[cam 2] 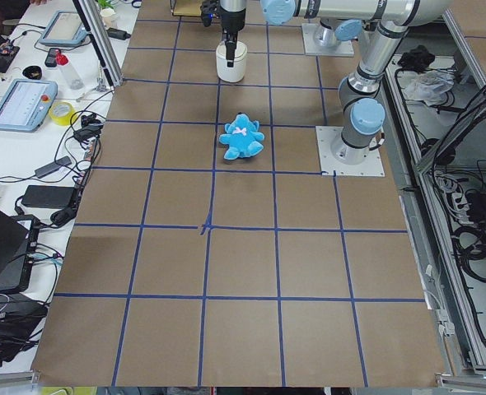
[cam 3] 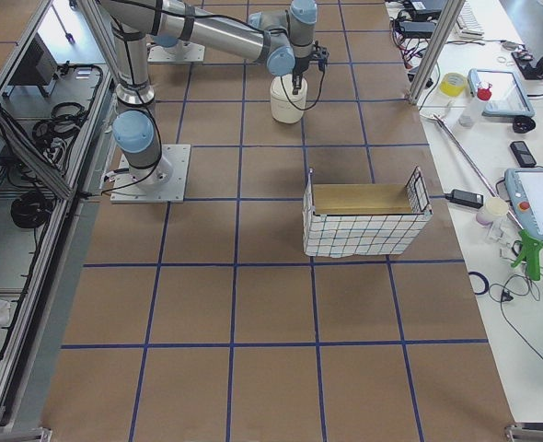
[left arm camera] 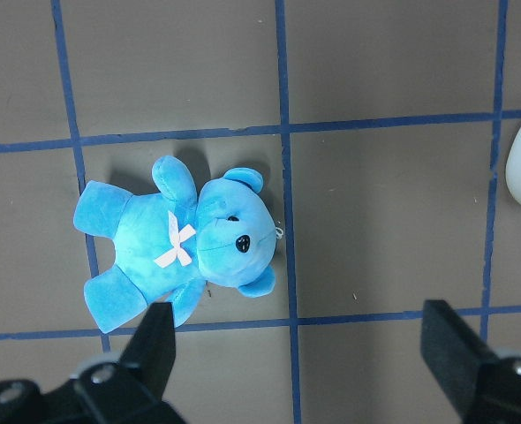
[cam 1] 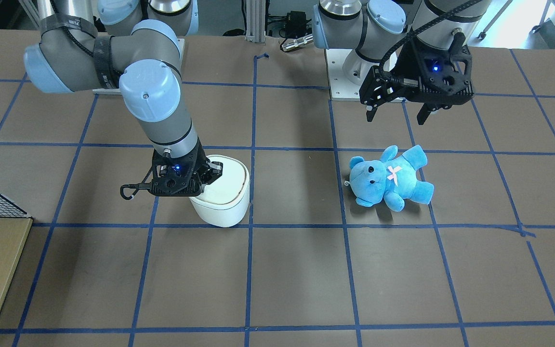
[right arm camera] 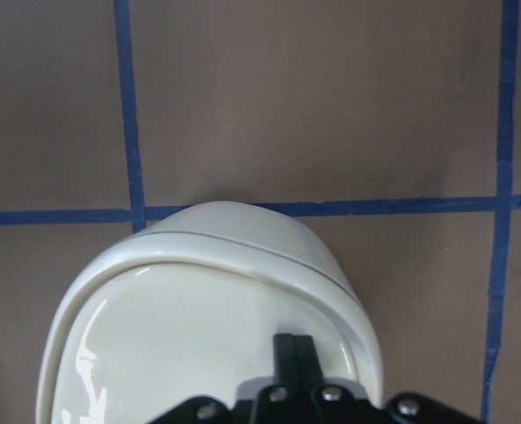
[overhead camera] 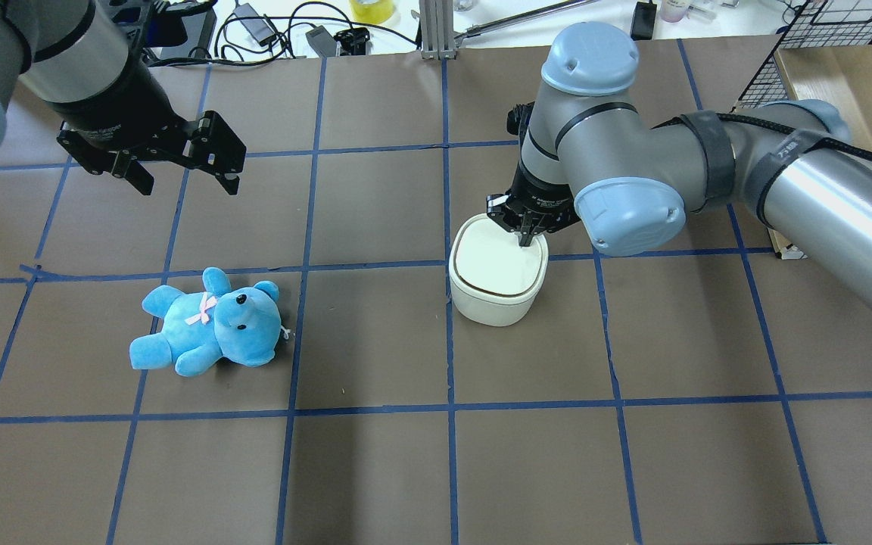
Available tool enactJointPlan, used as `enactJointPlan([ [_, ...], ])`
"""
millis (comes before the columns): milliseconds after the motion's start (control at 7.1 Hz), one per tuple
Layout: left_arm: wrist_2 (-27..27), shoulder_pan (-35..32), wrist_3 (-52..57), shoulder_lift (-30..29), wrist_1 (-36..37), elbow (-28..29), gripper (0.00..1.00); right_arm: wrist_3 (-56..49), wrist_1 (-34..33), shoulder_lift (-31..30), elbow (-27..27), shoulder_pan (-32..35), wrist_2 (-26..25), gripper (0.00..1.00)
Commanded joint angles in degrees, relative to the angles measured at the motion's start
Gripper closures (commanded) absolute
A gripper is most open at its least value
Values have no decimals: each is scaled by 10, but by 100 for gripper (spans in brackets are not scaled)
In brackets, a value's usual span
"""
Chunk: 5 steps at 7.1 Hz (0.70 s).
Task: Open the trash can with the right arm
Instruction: 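Lift the lid edge with the right gripper, flipping the lid open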
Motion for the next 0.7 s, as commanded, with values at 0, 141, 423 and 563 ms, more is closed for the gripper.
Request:
enactJointPlan([
  [0,0,0,0,0,0,0,0,0,59,-14,-28,0,-1,100],
  [141,-1,0,0,0,0,0,0,0,128,-14,-70,0,-1,100],
  [423,0,0,0,0,0,0,0,-1,228,-14,-137,0,-7,100],
  [563,0,0,0,0,0,0,0,-2,265,-15,-161,-1,-20,100],
])
